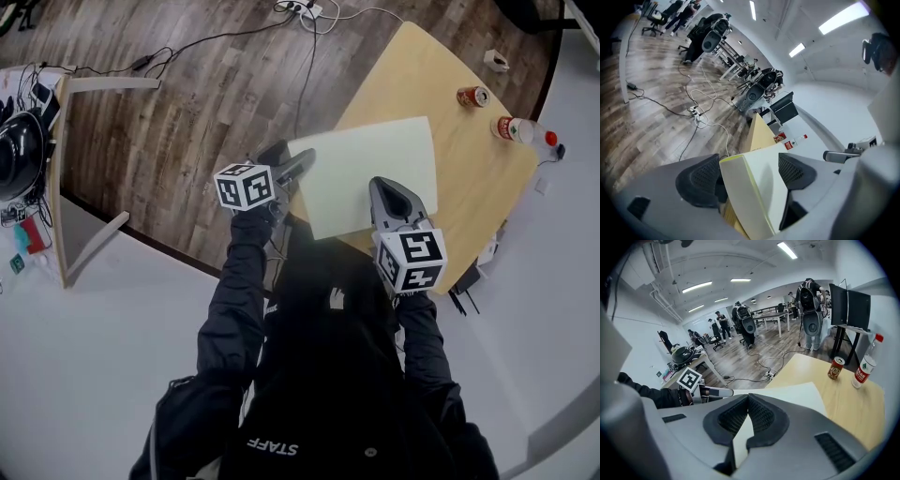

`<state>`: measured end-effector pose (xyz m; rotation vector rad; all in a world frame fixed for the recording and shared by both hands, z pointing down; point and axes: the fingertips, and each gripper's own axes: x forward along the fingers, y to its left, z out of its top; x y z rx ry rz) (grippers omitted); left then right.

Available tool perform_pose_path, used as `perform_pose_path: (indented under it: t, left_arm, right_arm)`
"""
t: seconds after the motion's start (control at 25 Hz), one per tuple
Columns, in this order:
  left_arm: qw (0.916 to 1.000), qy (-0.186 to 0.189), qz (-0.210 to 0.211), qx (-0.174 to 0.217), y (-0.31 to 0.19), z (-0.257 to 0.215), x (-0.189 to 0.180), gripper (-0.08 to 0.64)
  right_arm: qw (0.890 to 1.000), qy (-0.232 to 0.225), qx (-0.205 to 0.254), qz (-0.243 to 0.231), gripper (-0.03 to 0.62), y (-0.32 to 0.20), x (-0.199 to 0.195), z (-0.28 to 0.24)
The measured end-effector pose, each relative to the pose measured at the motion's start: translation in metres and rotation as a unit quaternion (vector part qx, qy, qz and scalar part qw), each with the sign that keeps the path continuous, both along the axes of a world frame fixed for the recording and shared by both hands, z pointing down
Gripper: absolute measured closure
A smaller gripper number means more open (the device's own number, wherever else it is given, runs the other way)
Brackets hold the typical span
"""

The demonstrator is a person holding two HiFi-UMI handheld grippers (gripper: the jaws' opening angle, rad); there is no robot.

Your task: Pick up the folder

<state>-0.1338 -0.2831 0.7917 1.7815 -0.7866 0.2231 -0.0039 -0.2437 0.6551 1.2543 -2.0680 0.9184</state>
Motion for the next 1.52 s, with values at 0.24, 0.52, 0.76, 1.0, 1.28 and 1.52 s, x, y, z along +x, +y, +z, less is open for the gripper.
perform_pose_path:
  t: [0.24, 0.52, 0.76, 1.0, 1.28, 1.52]
  left_arm:
    - [0.9968, 0.072, 0.017, -0.03, 0.001, 0.015, 0.011, 0.145]
    - [0.9855, 0.153, 0.032, -0.066, -0.001, 0.029, 0.025, 0.124]
    - [0.9763, 0.2, 0.05, -0.066, 0.0, 0.024, 0.04, 0.127]
    - [0.9801, 0.192, 0.024, -0.045, -0.002, 0.007, 0.037, 0.194]
    - [0.9872, 0.149, 0.025, 0.05, -0.006, -0.067, 0.038, 0.23]
    - [0.9861, 0.11, 0.034, 0.12, -0.006, -0.13, 0.04, 0.245]
  right_arm:
    - [1.0, -0.005, -0.011, 0.002, 0.571, -0.002, 0.001, 0.011]
    - [1.0, -0.004, -0.024, 0.007, 0.571, 0.0, 0.003, 0.021]
    - [0.999, -0.002, -0.029, 0.019, 0.572, 0.004, 0.01, 0.024]
    - [0.999, -0.01, -0.017, 0.034, 0.572, 0.008, 0.013, 0.011]
    - [0.998, -0.02, 0.016, 0.049, 0.572, 0.016, 0.021, -0.021]
    - [0.996, -0.035, 0.05, 0.058, 0.572, 0.025, 0.023, -0.057]
